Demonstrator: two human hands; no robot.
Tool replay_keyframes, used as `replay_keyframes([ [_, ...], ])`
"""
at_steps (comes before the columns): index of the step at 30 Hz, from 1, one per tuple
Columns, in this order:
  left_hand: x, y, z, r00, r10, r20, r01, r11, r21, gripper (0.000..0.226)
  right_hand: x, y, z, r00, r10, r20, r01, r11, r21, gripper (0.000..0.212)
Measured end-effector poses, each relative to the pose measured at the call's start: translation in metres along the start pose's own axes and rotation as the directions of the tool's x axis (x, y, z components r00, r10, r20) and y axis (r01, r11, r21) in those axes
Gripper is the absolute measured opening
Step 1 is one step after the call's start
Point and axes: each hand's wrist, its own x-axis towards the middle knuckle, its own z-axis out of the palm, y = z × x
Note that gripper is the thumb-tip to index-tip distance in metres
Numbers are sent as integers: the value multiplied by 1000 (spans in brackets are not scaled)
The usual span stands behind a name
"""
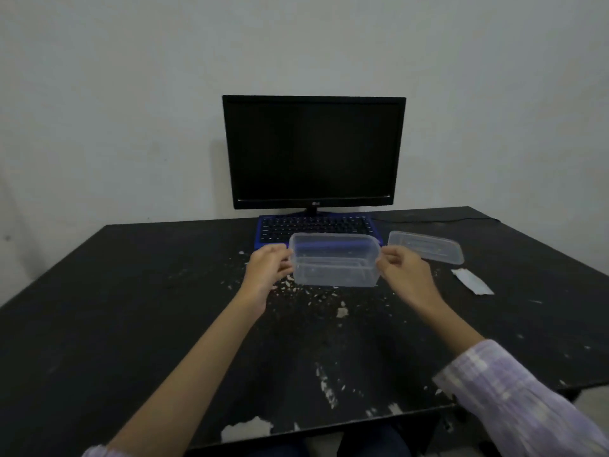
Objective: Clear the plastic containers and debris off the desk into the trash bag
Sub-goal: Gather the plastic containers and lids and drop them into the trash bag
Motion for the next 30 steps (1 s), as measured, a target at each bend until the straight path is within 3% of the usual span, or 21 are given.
replay_keyframes([
  [8,-44,-25,-43,998,-53,-46,56,997,54,22,-37,7,38,991,20,129,-23,1000,19,33],
  [24,-59,-34,-109,973,-54,-223,82,990,117,29,-63,-20,96,971,-78,224,58,994,94,34],
  [27,-59,-34,-109,967,-33,-251,78,983,169,31,-64,-19,97,967,-83,239,64,994,85,37],
  [30,-55,-29,-106,938,83,-337,23,954,298,35,-62,-20,92,965,-62,254,49,997,58,38],
])
